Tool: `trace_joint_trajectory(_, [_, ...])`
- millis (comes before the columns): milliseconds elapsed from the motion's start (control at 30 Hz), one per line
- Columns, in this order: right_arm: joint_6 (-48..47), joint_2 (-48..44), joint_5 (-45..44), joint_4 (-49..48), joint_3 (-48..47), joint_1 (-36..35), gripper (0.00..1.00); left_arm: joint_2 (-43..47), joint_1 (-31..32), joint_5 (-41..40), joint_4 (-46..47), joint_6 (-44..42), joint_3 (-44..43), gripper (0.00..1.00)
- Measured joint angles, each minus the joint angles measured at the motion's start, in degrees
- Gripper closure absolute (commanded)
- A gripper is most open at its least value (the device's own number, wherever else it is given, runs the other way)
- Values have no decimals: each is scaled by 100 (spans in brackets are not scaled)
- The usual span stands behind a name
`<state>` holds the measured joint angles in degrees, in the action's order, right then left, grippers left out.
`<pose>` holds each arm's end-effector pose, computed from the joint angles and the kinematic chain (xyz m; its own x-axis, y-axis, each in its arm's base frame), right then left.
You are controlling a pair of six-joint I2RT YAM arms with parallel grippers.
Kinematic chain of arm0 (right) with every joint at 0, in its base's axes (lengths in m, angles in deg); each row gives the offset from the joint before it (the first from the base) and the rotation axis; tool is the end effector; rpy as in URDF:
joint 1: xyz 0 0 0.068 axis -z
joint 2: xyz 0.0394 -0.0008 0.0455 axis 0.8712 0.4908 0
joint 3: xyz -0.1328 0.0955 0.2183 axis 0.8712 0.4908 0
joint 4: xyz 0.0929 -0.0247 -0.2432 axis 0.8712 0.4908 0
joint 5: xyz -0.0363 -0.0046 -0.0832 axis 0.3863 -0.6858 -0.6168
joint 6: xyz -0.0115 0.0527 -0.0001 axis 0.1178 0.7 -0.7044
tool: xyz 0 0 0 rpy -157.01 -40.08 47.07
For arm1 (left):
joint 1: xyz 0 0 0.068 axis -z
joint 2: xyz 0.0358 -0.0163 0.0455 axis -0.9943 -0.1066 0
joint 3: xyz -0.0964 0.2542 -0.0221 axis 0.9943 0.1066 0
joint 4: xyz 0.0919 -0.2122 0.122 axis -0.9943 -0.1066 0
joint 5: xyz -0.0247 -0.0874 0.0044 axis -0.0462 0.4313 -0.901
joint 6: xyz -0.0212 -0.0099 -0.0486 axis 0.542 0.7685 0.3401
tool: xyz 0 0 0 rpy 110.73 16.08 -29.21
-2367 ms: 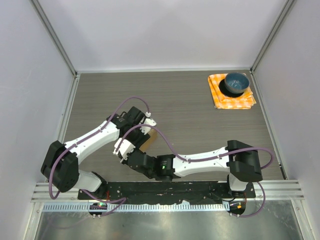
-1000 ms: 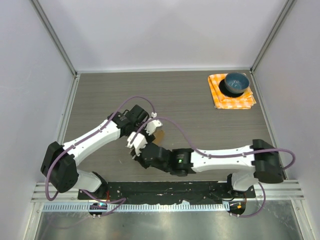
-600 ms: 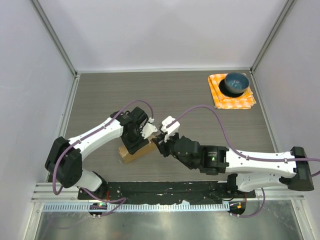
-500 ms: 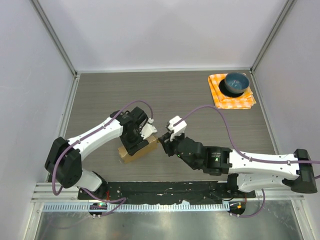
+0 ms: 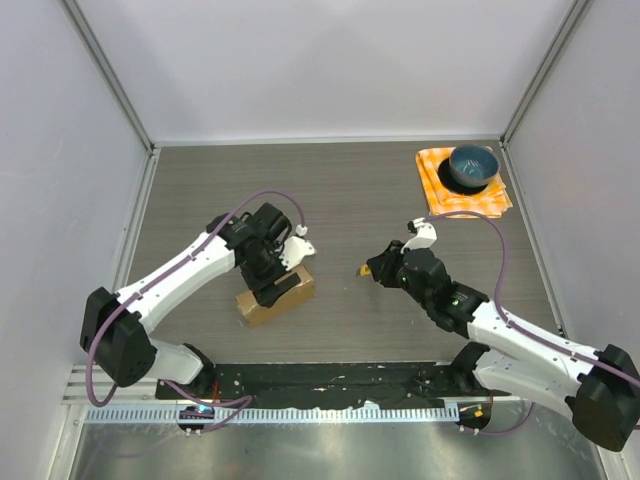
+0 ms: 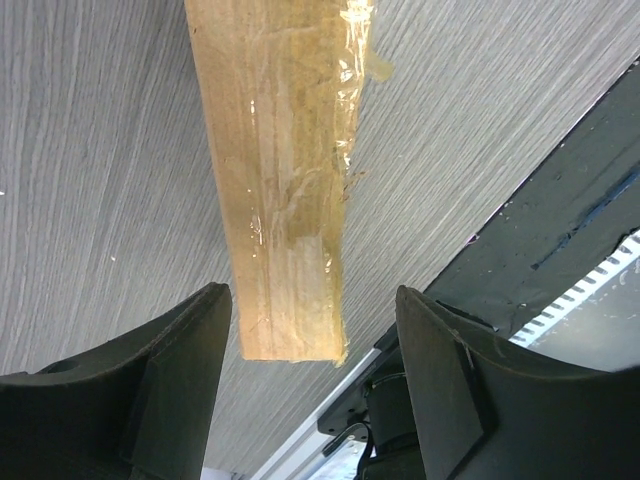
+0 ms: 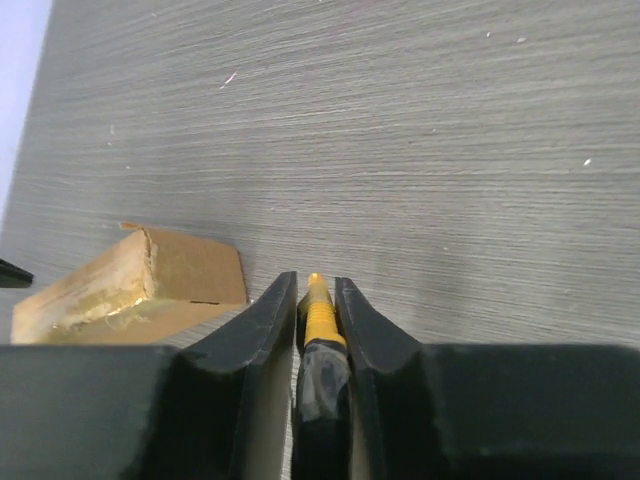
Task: Unpack the express box
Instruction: Place the knife at the center of the board, then open the express box at the center of the board.
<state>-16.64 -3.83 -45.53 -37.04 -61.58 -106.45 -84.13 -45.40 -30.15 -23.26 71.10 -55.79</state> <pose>0.1501 0.1379 0.2346 -0.5287 0.2893 -0.7980 -0.1883 0.8767 0.4426 0.1905 -0.1580 0.2689 -0.5223 0.8145 -0.2525 0.8489 0.5248 -0.0631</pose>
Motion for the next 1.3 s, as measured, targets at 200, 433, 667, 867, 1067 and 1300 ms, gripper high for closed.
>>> trace_joint_trajectory(200, [713, 17, 1172, -741, 527, 898, 28, -70, 13, 74, 72, 15, -7, 26])
trace_joint_trajectory(433, [997, -74, 1711, -367, 525, 1147, 25, -374, 26, 15, 291, 2, -254, 25])
trace_joint_trajectory(667, [627, -966, 1250, 1016, 15, 1147, 17, -688, 166, 42, 479, -4, -433, 24])
trace_joint_trajectory(867, [177, -1034, 450, 1864, -1010, 1147, 15, -925, 219, 42, 538, -17, -433, 27])
trace_joint_trajectory(1067, [-354, -1344, 1733, 527, -184, 1147, 9, -981, 219, 44, 535, -55, -479, 43])
trace_joint_trajectory(1300, [-566, 269, 3047, -1578, 949, 522, 7, -1062, 219, 138, 518, -179, -621, 64])
